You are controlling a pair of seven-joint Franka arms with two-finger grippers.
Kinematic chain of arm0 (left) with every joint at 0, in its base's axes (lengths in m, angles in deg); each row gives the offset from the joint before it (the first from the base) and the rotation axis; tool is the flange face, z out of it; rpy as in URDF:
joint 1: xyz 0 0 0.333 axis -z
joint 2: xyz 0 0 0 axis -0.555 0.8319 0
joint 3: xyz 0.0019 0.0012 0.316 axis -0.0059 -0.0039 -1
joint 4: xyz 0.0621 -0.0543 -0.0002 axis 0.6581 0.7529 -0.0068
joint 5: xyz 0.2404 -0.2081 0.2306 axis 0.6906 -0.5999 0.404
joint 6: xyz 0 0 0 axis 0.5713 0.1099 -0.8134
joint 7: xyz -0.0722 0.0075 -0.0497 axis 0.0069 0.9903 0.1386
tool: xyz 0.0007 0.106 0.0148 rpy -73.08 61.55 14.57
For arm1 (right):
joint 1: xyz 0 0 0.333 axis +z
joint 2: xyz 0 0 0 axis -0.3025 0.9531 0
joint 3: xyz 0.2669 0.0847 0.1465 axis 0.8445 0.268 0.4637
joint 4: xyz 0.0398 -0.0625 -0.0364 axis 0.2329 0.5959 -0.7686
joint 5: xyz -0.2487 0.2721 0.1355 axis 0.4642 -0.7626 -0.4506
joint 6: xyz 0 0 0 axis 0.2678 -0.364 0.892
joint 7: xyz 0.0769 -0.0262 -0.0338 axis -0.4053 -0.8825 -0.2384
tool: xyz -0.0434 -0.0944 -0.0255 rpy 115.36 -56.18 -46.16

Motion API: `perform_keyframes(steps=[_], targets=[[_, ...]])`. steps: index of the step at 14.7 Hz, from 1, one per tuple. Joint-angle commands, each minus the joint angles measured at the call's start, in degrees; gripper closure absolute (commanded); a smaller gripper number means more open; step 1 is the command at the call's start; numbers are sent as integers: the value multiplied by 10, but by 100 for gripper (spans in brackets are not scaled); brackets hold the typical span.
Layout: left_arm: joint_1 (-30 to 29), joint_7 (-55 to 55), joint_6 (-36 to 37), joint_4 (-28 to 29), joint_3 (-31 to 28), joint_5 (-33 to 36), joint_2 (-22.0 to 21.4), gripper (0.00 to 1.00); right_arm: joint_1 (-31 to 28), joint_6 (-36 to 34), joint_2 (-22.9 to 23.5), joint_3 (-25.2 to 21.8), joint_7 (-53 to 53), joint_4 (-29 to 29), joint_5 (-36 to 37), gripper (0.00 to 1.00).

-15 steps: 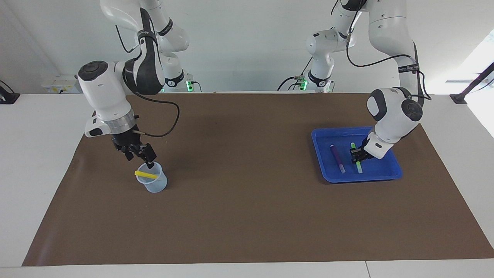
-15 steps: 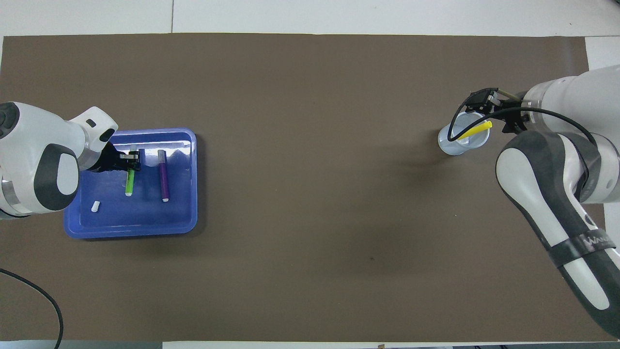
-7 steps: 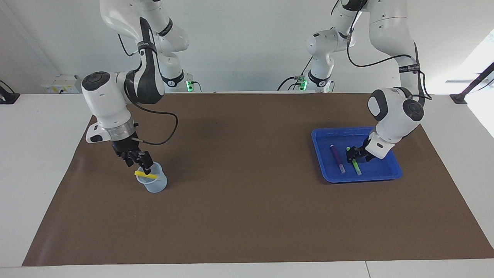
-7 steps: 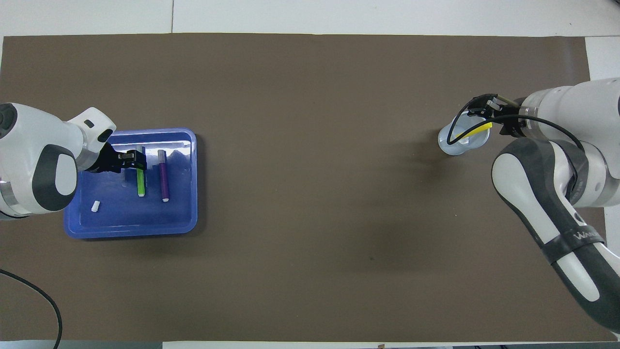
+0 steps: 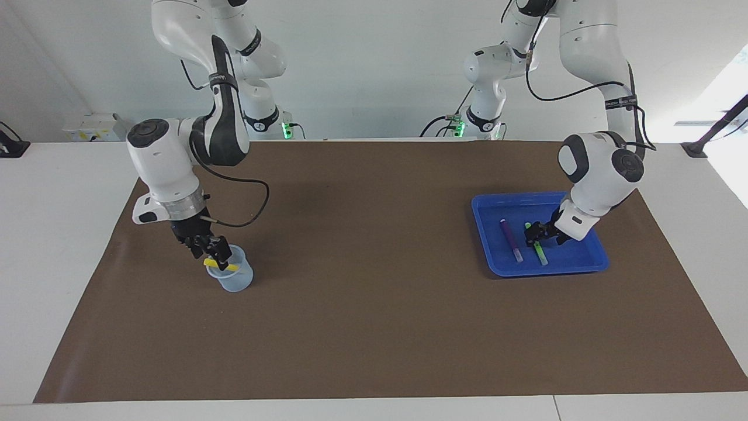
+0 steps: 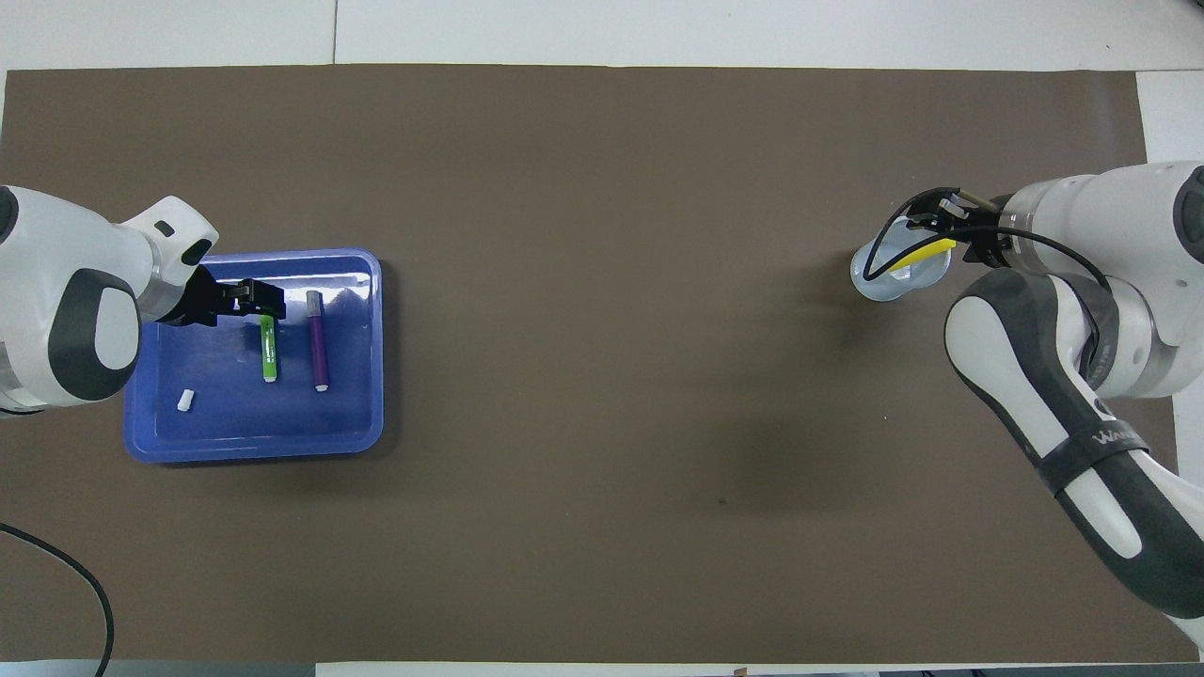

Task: Right arm passes pens to left for tray arrangement
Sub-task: 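Grasp the yellow pen in the cup with the right gripper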

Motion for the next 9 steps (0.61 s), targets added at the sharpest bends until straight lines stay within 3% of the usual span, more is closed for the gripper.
perform_keyframes(steps=[1, 5, 7, 9], targets=[[5, -19, 105, -92, 2, -25, -7, 0, 2, 14, -5, -4, -20, 14, 4, 38], [16, -155, 156, -167, 13, -80, -19, 0, 2, 14, -4, -3, -56, 12, 4, 86], [17, -237, 153, -171, 17, -126, -37, 0, 2, 14, -4, -3, -55, 7, 4, 98], [18, -298, 154, -170, 27, -154, -64, 0, 2, 18, -4, -3, -56, 5, 4, 100]])
